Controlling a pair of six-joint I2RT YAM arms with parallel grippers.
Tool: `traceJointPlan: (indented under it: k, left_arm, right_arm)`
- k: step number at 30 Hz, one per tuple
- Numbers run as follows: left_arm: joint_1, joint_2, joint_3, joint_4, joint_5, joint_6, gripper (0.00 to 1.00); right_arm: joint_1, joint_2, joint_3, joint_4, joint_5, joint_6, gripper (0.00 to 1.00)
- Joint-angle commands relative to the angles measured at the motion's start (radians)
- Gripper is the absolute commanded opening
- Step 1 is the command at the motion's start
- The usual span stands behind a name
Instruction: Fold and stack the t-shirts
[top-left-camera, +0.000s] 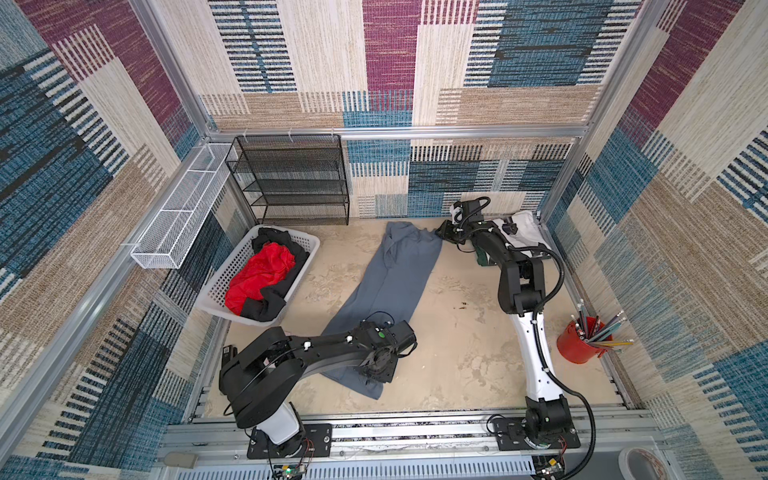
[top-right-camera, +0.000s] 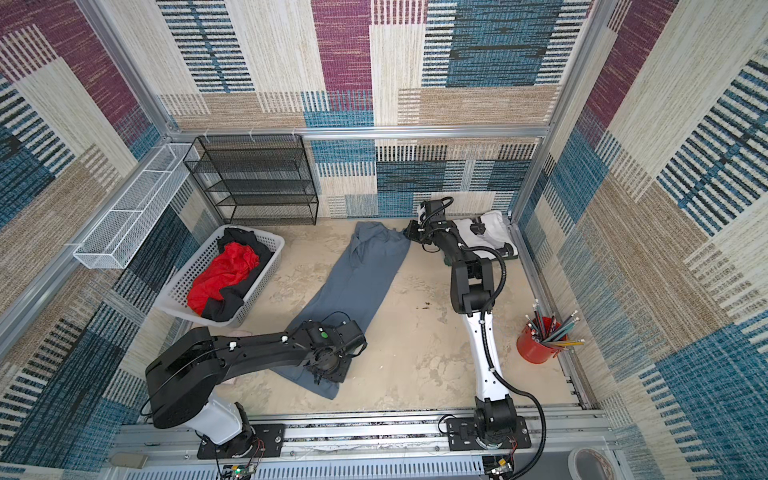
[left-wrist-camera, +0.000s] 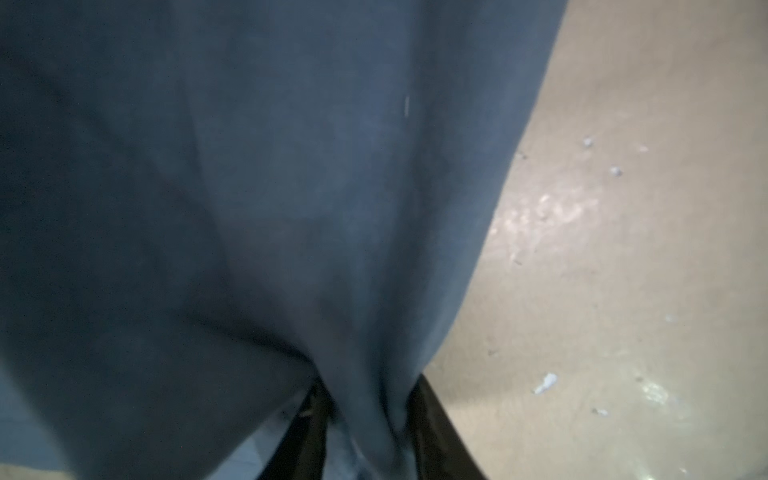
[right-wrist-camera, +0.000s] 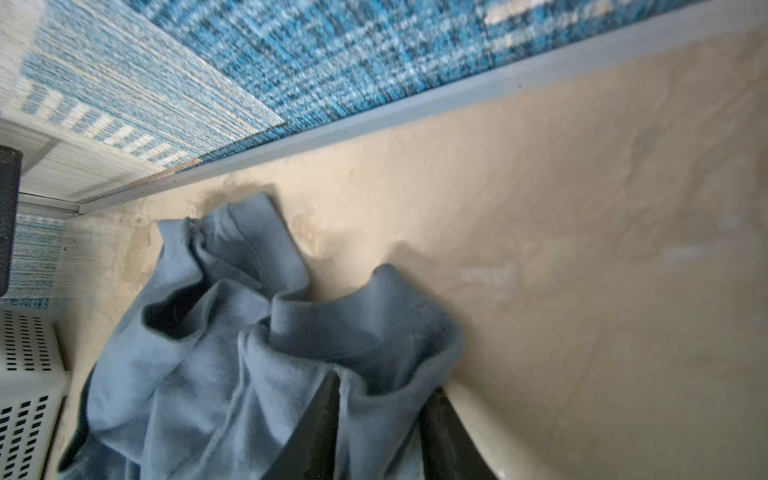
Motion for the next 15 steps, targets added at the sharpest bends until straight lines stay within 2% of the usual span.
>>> traceJointPlan:
  k: [1,4,5,6,7,8,10,12,15]
  left_arm:
    - [-0.031,0.072,0.058,0.017,0.042,0.027,0.16]
    - [-0.067,0.119,0.151,0.001,0.048,0.048,0.12]
    - [-0.075,0.141,0.192,0.003,0.062,0.063,0.12]
    - [-0.083,0.165,0.232,0.009,0.079,0.079,0.13]
    - [-0.092,0.193,0.276,0.010,0.096,0.098,0.14]
    - [-0.103,0.225,0.334,-0.006,0.100,0.119,0.16]
    - [-0.129,0.294,0.448,-0.058,0.084,0.165,0.25]
    - [-0.152,0.346,0.539,-0.105,0.069,0.204,0.34]
    - [-0.163,0.364,0.585,-0.125,0.062,0.221,0.53]
  right_arm:
    - [-0.016,0.047,0.101,-0.072,-0.042,-0.004,0.34]
    - [-0.035,0.035,0.091,-0.035,-0.083,0.006,0.38]
    - [-0.043,0.029,0.086,-0.028,-0.095,0.007,0.42]
    - [-0.050,0.023,0.082,-0.027,-0.104,0.005,0.51]
    - [-0.058,0.016,0.078,-0.030,-0.113,0.001,0.64]
    - [-0.069,0.003,0.068,-0.032,-0.126,-0.004,0.81]
    - [-0.086,-0.027,0.043,-0.041,-0.130,-0.019,1.00]
    - [-0.103,-0.076,0.010,-0.057,-0.110,-0.049,0.99]
    - [-0.124,-0.176,-0.103,-0.041,-0.076,-0.083,0.99]
